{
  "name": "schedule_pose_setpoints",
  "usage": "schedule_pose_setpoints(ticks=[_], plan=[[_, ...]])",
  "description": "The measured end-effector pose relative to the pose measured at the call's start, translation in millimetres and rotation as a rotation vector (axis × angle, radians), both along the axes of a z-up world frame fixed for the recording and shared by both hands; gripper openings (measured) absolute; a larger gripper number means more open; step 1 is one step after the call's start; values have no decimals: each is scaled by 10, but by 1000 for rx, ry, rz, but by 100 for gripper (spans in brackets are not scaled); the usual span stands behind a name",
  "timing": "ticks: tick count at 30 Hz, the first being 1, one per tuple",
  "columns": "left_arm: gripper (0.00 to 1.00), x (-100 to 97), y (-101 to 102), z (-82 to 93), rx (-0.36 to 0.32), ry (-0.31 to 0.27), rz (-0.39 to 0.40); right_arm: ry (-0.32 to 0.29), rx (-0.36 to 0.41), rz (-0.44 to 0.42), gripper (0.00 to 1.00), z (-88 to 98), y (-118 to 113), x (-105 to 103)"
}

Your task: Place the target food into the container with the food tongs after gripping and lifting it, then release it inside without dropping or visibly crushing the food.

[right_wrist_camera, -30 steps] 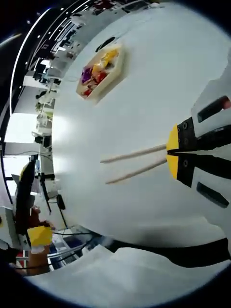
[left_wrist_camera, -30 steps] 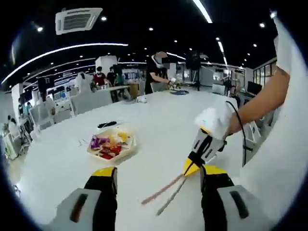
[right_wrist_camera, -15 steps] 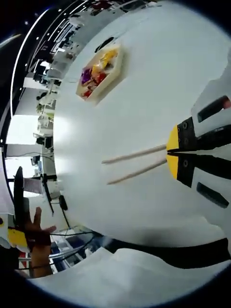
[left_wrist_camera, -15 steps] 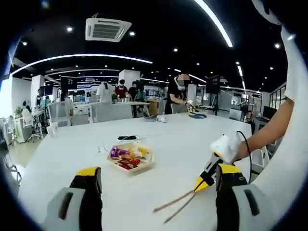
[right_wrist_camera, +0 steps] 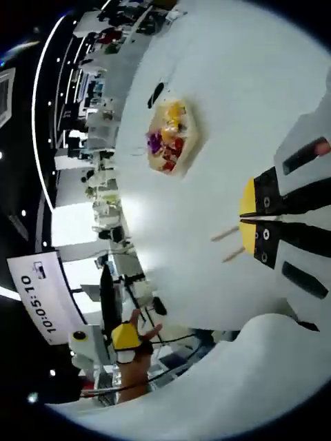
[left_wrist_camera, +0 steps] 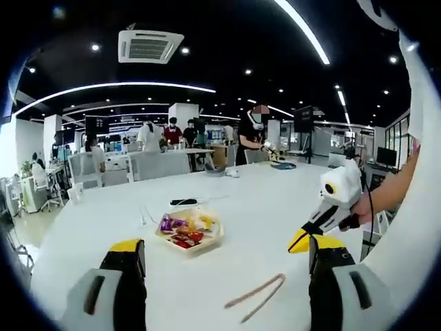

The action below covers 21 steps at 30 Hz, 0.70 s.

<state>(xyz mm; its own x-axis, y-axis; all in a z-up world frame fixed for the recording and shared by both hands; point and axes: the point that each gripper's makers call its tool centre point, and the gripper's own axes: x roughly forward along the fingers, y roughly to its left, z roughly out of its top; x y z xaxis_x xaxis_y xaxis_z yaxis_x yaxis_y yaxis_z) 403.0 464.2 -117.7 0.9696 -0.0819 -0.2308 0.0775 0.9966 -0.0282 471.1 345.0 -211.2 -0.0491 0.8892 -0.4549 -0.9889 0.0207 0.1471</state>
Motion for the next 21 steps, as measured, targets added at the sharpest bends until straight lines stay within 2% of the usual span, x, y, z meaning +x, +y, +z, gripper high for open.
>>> schedule_pose_setpoints(ticks=[1,2,3,4,6,8,9,11,12,14,15,16,17,18,21], plan=[[99,28,-2,13,-4,-4,-5,-11,79,-42,0,209,-27,76],[99,35,-2,14,-5,-4,-6,-6,91,-51,0,247,-37,75],[99,51,-3,20,1,-8,-10,-37,96,-118,0,321,-95,162],[99,74,-2,32,3,-11,-14,-50,80,-125,0,346,-117,175],[99,99,-4,45,3,-16,-20,-37,77,-110,1,388,-100,156],[99,121,-5,55,11,-17,-24,-64,71,-105,0,416,-91,160],[99,137,-8,77,8,-21,-28,-56,65,-163,1,445,-94,226],[99,145,-8,85,10,-23,-28,-8,84,-169,1,468,-80,208],[99,159,-8,94,17,-26,-32,42,99,-148,2,485,-84,174],[99,169,-10,100,15,-27,-34,83,111,-182,1,503,-81,202],[99,172,-9,102,15,-27,-34,103,114,-194,3,507,-85,207],[99,175,-5,106,18,-27,-34,133,125,-167,5,533,-92,153],[99,179,-4,117,22,-33,-38,169,202,-193,6,643,-71,199],[99,185,1,116,23,-30,-39,132,198,-186,11,655,-107,225],[99,194,4,115,22,-30,-41,137,238,-200,30,704,-116,265]])
